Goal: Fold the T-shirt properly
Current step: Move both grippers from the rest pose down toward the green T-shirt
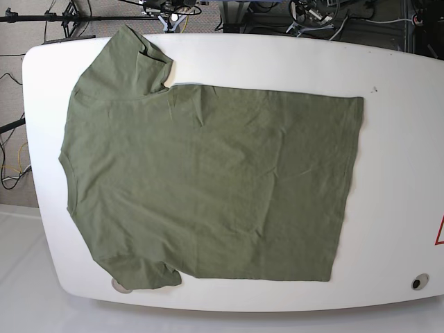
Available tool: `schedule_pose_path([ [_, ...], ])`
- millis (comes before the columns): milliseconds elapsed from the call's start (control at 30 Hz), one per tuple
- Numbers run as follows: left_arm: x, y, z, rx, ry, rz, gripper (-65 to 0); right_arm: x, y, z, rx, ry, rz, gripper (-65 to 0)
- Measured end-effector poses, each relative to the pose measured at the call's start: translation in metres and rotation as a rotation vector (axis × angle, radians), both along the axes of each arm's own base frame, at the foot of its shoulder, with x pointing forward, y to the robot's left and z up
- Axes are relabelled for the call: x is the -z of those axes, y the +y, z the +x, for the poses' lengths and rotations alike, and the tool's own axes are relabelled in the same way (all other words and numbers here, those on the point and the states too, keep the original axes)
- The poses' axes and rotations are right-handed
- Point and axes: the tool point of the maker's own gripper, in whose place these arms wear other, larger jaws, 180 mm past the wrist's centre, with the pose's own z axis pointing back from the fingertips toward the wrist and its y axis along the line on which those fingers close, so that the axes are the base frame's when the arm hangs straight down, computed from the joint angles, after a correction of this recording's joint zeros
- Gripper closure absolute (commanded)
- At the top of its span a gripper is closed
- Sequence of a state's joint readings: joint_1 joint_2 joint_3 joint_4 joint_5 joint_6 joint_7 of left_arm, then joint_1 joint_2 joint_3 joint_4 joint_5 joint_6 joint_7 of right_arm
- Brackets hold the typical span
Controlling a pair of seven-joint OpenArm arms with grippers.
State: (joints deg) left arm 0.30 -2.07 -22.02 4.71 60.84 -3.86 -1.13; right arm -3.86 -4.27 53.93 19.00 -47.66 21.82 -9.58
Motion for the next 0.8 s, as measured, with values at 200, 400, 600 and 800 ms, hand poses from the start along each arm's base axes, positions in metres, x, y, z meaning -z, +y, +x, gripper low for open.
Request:
schedule_pose_path([
  [200,-0.005,0.013,0.017,-0.006,-0.112,-0.001,-1.9,-0.001,-0.002,-0.013,-0.018,-0.026,0.002,-20.5],
  [400,-0.010,0.033,0.011,0.012,-0.150,0.028,-1.6,-0.003,-0.008,-0.049,-0.043,0.022,-0.006,-12.9],
  [600,-0.014,0.035,0.001,0.036,-0.172,0.016,-1.4,-0.007,-0.021,-0.066,-0.051,0.002,-0.033,-8.2],
  [800,-0.020,0.043,0.004,0.059,-0.207,0.026,-1.5,-0.011,-0.035,-0.072,-0.003,-0.022,-0.051,-12.9],
])
